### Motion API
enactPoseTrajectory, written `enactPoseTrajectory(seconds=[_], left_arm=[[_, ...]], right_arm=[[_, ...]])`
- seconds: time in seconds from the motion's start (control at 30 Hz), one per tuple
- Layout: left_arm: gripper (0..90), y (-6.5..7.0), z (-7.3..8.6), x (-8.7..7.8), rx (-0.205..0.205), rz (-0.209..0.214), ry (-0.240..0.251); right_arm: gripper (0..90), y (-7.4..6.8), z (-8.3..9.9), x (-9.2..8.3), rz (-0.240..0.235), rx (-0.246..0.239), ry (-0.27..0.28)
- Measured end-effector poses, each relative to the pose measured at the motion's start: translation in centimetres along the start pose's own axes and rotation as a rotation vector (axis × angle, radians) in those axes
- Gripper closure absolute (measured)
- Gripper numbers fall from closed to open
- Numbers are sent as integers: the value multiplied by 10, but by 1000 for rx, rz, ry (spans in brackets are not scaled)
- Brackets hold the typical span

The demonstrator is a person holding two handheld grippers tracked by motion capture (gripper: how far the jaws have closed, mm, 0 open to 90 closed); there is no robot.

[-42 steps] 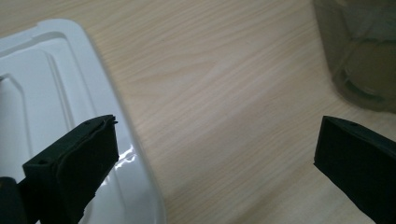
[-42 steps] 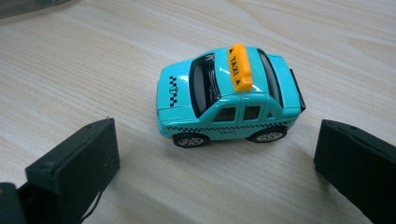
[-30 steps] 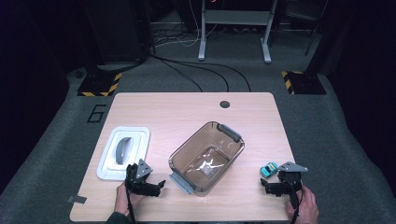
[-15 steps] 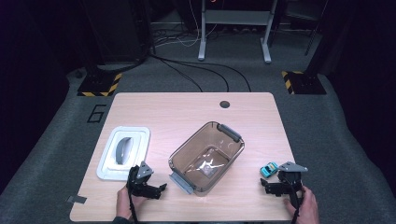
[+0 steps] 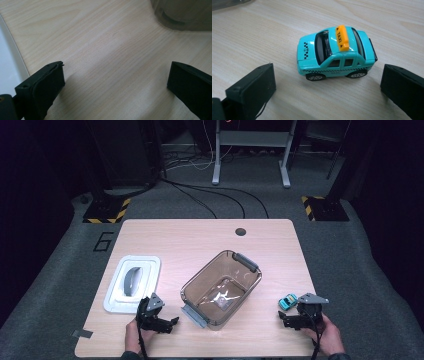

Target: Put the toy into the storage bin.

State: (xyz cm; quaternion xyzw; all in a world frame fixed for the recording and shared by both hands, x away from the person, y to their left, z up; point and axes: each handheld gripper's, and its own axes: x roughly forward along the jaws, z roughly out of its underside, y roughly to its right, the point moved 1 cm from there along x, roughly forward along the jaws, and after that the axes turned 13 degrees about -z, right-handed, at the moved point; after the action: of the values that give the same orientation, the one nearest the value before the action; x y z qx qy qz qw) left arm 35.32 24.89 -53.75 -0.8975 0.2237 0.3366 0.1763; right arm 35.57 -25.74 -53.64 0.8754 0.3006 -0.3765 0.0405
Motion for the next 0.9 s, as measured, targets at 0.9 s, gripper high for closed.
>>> enactPoseTrajectory(seconds=[0.9], left_arm=[[33, 1, 0, 0, -12, 15, 11]], right_arm=[[43, 13, -22, 6, -53, -43, -69]])
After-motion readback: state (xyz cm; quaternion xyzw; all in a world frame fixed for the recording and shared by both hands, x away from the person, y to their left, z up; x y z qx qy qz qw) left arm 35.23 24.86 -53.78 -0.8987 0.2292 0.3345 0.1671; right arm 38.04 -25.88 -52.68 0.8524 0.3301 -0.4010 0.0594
